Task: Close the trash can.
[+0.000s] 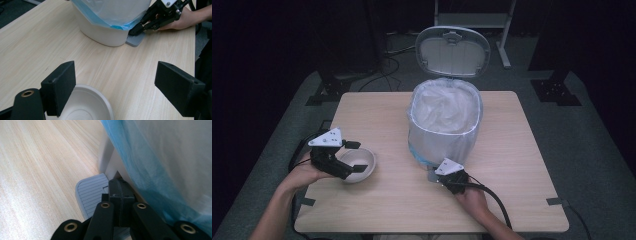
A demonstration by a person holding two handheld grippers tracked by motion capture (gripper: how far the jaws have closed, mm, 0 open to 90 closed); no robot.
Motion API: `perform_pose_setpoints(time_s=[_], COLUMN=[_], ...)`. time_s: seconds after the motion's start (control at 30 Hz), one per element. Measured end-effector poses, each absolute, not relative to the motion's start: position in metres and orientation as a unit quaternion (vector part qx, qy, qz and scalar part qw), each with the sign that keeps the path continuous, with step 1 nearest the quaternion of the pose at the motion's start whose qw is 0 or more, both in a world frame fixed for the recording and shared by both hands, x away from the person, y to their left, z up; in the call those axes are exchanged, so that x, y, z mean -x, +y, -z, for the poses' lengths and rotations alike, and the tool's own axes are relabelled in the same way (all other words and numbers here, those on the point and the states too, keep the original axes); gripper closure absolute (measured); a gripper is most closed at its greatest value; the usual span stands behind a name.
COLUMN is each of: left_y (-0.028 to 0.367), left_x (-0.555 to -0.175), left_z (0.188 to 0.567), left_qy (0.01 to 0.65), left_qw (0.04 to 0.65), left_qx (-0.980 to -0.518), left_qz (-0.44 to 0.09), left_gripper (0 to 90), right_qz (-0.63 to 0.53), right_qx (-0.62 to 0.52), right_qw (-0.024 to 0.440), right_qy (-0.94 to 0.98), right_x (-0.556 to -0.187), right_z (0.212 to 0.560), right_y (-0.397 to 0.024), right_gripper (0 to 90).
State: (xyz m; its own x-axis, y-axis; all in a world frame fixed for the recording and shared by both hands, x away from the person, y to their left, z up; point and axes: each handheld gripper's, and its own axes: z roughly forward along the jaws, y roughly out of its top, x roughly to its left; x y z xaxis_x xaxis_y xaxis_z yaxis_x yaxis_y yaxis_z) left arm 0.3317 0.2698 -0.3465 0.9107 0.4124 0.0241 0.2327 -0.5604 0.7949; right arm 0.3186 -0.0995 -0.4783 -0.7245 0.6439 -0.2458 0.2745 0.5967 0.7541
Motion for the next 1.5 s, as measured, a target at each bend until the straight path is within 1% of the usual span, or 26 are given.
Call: perform_pose_setpoints(time_s=[0.9, 1.5], left_y=[0.276, 0.282], left_x=[-0.326, -0.325], left_z=[0.376, 0.397], left_qy=[0.184, 0.193], left_qw=[0.424, 0.396], left_qx=[-0.881, -0.892], left_qz=[-0.101, -0.104], left_gripper=[16.3, 16.3], right_qz=[-0.360, -0.361], right_qx=[-0.269, -0.266], right_qw=[0.257, 0.258], right_qy=[0.855, 0.856], right_x=[-0.318, -0.319], right_z=[0.478, 0.478], right_y=[-0.099, -0.100], right_gripper=[89.9, 89.9])
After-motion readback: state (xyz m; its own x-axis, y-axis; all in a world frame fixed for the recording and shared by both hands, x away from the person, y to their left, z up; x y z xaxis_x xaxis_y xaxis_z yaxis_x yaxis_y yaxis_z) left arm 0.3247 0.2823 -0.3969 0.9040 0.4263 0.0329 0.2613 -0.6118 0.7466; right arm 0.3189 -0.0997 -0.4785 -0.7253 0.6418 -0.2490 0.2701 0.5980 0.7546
